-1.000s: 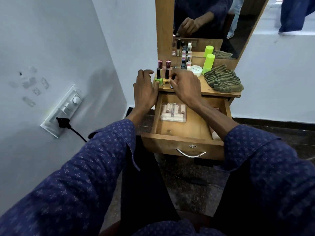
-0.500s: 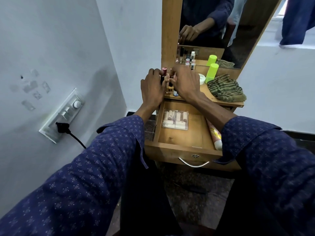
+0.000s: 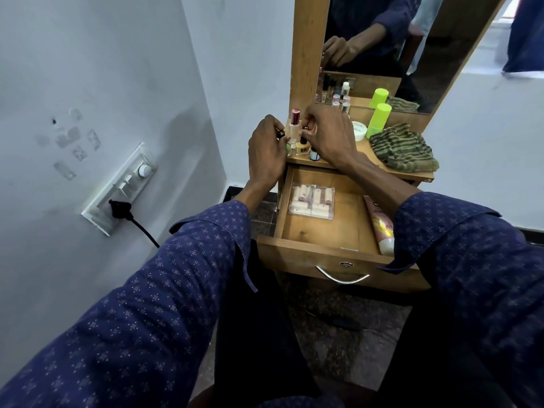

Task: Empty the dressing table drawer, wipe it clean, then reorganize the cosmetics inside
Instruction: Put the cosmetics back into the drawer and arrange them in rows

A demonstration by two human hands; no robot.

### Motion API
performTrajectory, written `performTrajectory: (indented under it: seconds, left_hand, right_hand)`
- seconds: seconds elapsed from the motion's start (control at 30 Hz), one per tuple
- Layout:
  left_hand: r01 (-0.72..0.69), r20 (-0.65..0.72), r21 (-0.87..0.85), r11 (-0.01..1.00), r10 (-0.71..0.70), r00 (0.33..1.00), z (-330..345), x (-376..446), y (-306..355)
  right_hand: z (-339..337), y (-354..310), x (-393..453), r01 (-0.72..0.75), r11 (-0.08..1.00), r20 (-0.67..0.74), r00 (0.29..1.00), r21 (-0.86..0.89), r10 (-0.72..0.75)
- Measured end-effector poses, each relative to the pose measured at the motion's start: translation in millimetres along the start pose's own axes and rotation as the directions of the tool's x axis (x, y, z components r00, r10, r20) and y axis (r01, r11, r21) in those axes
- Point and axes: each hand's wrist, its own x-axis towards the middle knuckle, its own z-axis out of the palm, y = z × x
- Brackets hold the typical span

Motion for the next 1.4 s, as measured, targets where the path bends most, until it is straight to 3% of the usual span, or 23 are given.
performTrajectory:
  seconds: [0.17, 0.5, 0.77, 1.0, 1.23, 1.4]
  left_hand:
    - [0.060, 0.007, -0.073, 0.996, -0.059, 0.998, -14.7, -7.7, 0.1]
    - [0.033, 0.138, -0.048, 0.998, -0.026, 0.990, -32.0, -34.3, -5.2]
    - [0.051, 0.360, -0.025, 0.998, -0.038, 0.932, -20.4, -73.8, -8.9]
    - [0.057, 0.454, 0.019, 0.998, -0.060, 0.889, -11.0, -97.0, -6.0]
    - [-0.001, 0.456, 0.075, 0.997, -0.034, 0.889, -10.1, -98.9, -9.6]
    - [-0.099, 0.501, 0.110, 0.989, 0.031, 0.865, -10.9, -103.6, -6.7]
  right_hand:
    - [1.5, 0.1, -1.7, 0.028, 0.997, 0.002, 1.000, 0.067, -0.029]
    - [-11.8, -3.9, -38.0, 0.059, 0.987, 0.059, 0.996, 0.152, -0.069]
    - [-15.4, 5.5, -95.1, -0.103, 0.984, 0.222, 0.973, 0.148, 0.068]
    - [3.1, 24.9, -124.8, -0.303, 0.946, 0.266, 0.927, 0.113, 0.265]
    - [12.5, 18.9, -135.7, -0.221, 0.972, 0.422, 0.891, 0.083, 0.166]
    - [17.8, 11.4, -134.2, -0.179, 0.971, 0.405, 0.909, 0.157, 0.102]
